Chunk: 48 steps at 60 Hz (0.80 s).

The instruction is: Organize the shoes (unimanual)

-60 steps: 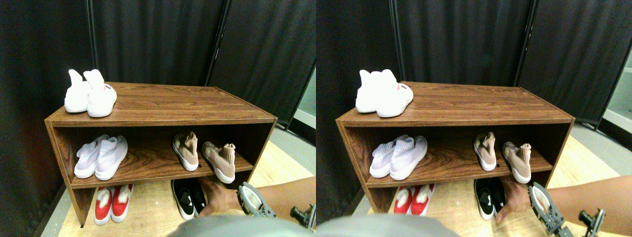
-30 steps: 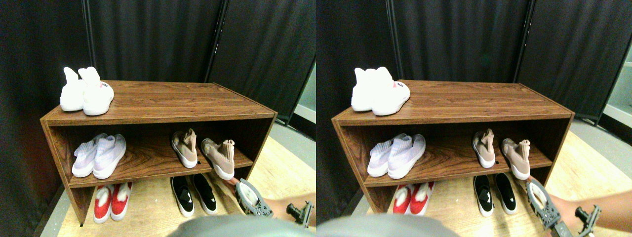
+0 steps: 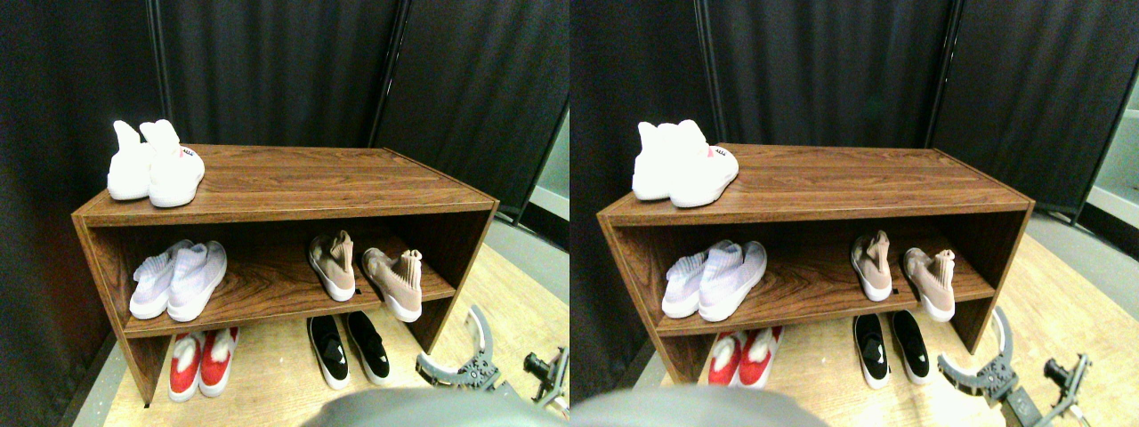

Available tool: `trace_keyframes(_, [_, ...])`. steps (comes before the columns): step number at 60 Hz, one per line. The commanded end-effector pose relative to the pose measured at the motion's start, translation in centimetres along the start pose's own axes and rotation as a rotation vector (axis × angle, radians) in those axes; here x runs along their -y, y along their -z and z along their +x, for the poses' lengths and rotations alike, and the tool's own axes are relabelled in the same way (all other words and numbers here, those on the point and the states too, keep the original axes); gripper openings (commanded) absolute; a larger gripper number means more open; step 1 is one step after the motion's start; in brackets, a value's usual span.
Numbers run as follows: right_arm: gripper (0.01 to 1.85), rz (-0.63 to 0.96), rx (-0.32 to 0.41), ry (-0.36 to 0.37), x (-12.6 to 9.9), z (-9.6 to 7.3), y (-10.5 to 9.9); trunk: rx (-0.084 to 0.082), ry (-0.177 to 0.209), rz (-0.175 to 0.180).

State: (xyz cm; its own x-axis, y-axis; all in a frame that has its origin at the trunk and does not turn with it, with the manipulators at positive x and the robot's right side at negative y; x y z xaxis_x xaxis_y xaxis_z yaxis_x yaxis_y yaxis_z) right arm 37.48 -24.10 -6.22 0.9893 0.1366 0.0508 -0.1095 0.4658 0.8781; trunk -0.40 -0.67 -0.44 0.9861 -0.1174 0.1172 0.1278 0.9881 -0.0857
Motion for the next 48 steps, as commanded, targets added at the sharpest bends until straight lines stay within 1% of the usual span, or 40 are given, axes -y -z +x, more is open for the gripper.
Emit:
trace_keyframes(1, [1.75,0.013,0.015,-0.009,0.4,1.1,-0.4,-0.019,-0.005,-0.026])
trace_keyframes(3, [1.75,0.044,0.028,0.018,0.6,1.4,-0.4,-0.019,-0.005,-0.026])
trace_keyframes(4, [1.75,0.044,0.028,0.018,0.6,1.4,-0.4,-0.017,-0.005,-0.026])
trace_keyframes(8, [1.74,0.060,0.034,0.037,1.0,2.3,-0.5,-0.018,-0.006,-0.027])
trace_keyframes(10, [1.74,0.061,0.039,0.041,1.1,2.4,-0.5,-0.018,-0.006,-0.027])
trace_keyframes(14, [1.72,0.067,0.054,0.066,1.6,3.5,-0.6,-0.018,-0.008,-0.029])
trace_keyframes(17, [1.68,0.069,0.051,0.070,1.8,3.8,-0.6,-0.020,-0.011,-0.030])
trace_keyframes(19, [1.63,0.084,0.041,0.074,2.2,4.4,-0.5,-0.020,-0.014,-0.032])
trace_keyframes(21, [1.62,0.090,0.042,0.075,2.3,4.5,-0.5,-0.021,-0.017,-0.033])
trace_keyframes(26, [1.61,0.124,0.046,0.113,2.9,5.4,-0.3,-0.022,-0.023,-0.034])
trace_keyframes(31, [1.61,0.153,0.048,0.134,3.4,6.0,-0.1,-0.021,-0.029,-0.033])
trace_keyframes(34, [1.61,0.153,0.044,0.137,3.6,6.3,-0.1,-0.021,-0.029,-0.032])
trace_keyframes(36, [1.60,0.164,0.037,0.138,4.0,6.8,0.0,-0.021,-0.031,-0.033])
trace_keyframes(37, [1.60,0.170,0.033,0.138,4.0,6.9,0.0,-0.019,-0.032,-0.032])
trace_keyframes(41, [1.55,0.188,0.034,0.139,4.4,7.6,0.2,-0.018,-0.035,-0.032])
trace_keyframes(48, [1.55,0.187,0.029,0.145,4.9,8.5,0.4,-0.014,-0.039,-0.033])
